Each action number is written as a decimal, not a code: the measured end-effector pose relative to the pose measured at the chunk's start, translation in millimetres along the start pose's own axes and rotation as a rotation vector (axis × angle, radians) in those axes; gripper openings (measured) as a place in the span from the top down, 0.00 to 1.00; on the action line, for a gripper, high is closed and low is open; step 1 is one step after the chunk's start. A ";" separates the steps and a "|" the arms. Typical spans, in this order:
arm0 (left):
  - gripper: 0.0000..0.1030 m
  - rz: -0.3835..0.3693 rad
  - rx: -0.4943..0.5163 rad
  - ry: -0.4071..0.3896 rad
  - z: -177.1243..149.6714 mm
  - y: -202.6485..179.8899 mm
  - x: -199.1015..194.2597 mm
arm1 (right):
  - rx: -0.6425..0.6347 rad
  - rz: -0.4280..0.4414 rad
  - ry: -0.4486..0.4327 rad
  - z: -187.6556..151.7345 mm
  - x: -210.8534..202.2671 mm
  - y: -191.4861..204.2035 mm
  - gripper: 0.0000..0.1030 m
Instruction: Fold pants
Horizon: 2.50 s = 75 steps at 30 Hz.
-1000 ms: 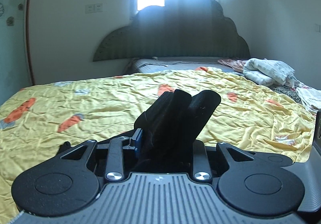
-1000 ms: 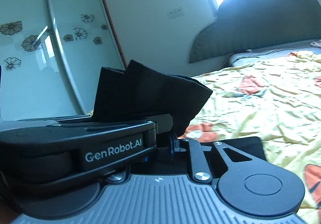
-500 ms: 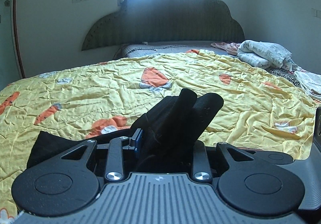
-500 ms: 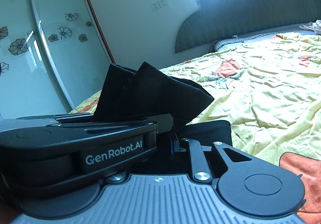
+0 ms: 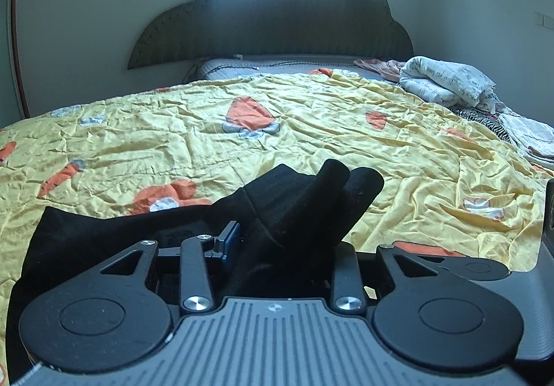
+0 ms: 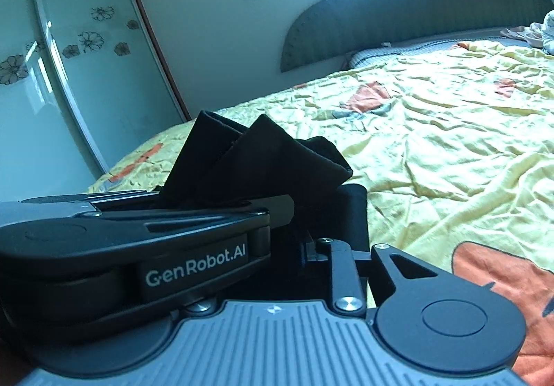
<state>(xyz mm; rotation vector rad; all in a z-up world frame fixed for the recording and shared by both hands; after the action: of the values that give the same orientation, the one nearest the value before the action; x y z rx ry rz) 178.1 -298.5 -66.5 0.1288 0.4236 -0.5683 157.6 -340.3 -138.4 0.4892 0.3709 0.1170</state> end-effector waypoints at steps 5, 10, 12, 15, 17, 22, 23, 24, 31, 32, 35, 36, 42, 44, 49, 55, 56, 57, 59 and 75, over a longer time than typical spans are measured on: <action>0.62 -0.003 0.000 0.011 -0.9 -1.5 -0.5 | 0.002 -0.009 0.009 -1.5 -1.8 -0.2 0.76; 0.62 -0.003 -0.006 0.012 -0.7 -2.2 -1.9 | -0.003 -0.018 0.013 -0.6 -4.0 0.9 0.76; 0.61 -0.002 -0.005 0.015 -1.5 -3.6 -2.5 | -0.004 -0.022 0.017 -1.0 -4.8 0.5 0.76; 0.61 -0.002 -0.006 0.018 -2.4 -5.4 -3.0 | -0.003 -0.028 0.020 -1.1 -6.3 0.0 0.76; 0.61 -0.006 -0.007 0.020 -2.9 -6.4 -3.1 | -0.004 -0.033 0.022 -1.6 -7.5 -0.1 0.76; 0.61 -0.016 -0.008 0.018 -2.2 -9.3 -4.7 | -0.006 -0.042 0.020 -1.2 -11.1 -0.2 0.76; 0.61 -0.018 -0.008 0.018 -2.1 -9.7 -4.7 | -0.007 -0.043 0.019 -1.4 -11.9 -0.9 0.76; 0.61 -0.020 -0.009 0.019 -2.4 -10.0 -4.7 | -0.007 -0.045 0.020 -1.5 -12.2 -1.2 0.76; 0.61 -0.028 -0.011 0.022 -3.0 -11.5 -4.2 | -0.008 -0.052 0.023 -1.8 -14.9 -0.2 0.76; 0.61 -0.029 -0.011 0.028 -4.0 -11.5 -3.0 | -0.005 -0.054 0.027 -2.8 -14.6 -0.7 0.76; 0.61 -0.029 -0.005 0.038 -6.3 -12.6 -1.8 | 0.002 -0.056 0.035 -4.9 -14.4 -2.0 0.76; 0.61 -0.030 -0.001 0.043 -6.9 -13.0 -1.4 | 0.004 -0.057 0.039 -5.5 -14.2 -2.6 0.75; 0.44 -0.065 0.010 0.066 -9.9 -20.6 -3.3 | 0.003 -0.071 0.058 -9.5 -20.5 -6.8 0.69; 0.38 -0.104 0.008 0.065 -9.6 -25.8 -8.3 | 0.004 -0.083 0.059 -10.9 -26.4 -10.6 0.68; 0.27 -0.278 0.000 0.023 0.6 -33.4 -36.8 | -0.036 -0.204 0.070 -12.3 -47.0 -32.7 0.58; 0.22 -0.115 -0.014 -0.052 25.2 33.8 -45.8 | 0.089 -0.334 -0.074 12.6 -81.3 -67.6 0.54; 0.23 -0.049 -0.019 -0.045 27.9 51.2 -39.9 | 0.130 -0.294 -0.095 17.4 -82.8 -66.7 0.54; 0.25 0.014 -0.027 -0.036 28.6 68.2 -34.2 | 0.162 -0.248 -0.103 21.8 -81.3 -63.6 0.54; 0.28 0.117 -0.049 0.005 25.9 99.9 -22.5 | 0.164 -0.167 -0.105 30.5 -72.0 -49.3 0.54; 0.31 0.223 -0.112 0.184 -19.5 165.9 18.6 | -0.237 -0.054 0.169 25.3 53.6 26.6 0.56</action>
<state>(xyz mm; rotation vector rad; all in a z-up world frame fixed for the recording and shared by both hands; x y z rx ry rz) 276.1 -164.2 -91.6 0.1200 0.6100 -0.3130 216.1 -317.4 -122.1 0.2356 0.5284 0.1485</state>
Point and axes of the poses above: each gripper's, at about its wrist camera, not at the fingertips, and x roughly the way its jaws point, y to its left, z to its top, the point moved 8 cm from there along x, roughly the way its jaws point, and after that the axes turned 8 degrees about -y, right-handed, at the moved point
